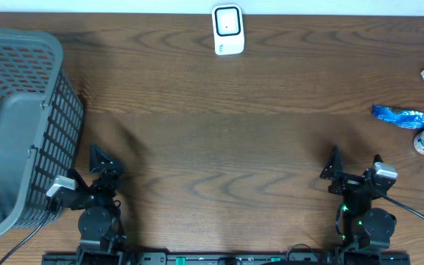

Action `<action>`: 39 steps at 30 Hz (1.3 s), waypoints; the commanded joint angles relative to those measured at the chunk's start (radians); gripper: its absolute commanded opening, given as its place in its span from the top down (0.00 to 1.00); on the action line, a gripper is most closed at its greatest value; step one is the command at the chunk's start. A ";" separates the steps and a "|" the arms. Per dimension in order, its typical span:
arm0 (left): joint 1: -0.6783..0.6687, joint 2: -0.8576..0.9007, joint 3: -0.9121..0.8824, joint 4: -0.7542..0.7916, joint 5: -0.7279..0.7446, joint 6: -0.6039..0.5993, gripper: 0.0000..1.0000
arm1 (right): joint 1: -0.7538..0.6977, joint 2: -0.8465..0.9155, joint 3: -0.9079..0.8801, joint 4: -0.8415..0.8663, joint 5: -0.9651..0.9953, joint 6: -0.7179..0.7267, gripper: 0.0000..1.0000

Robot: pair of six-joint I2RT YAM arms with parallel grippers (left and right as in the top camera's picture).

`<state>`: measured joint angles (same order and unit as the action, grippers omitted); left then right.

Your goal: Scan the item barcode

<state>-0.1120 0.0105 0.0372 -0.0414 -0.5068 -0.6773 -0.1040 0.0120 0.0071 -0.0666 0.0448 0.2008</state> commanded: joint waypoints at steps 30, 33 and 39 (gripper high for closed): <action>0.004 -0.004 -0.019 -0.029 -0.006 0.074 0.02 | 0.006 -0.005 -0.002 -0.003 0.009 0.008 0.01; 0.004 -0.003 -0.019 -0.029 0.002 0.156 0.02 | 0.006 -0.005 -0.002 -0.003 0.009 0.008 0.01; 0.004 -0.005 -0.023 -0.029 0.240 0.584 0.02 | 0.006 -0.005 -0.002 -0.003 0.009 0.008 0.01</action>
<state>-0.1120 0.0105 0.0372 -0.0410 -0.4290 -0.3954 -0.1040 0.0120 0.0071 -0.0669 0.0448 0.2008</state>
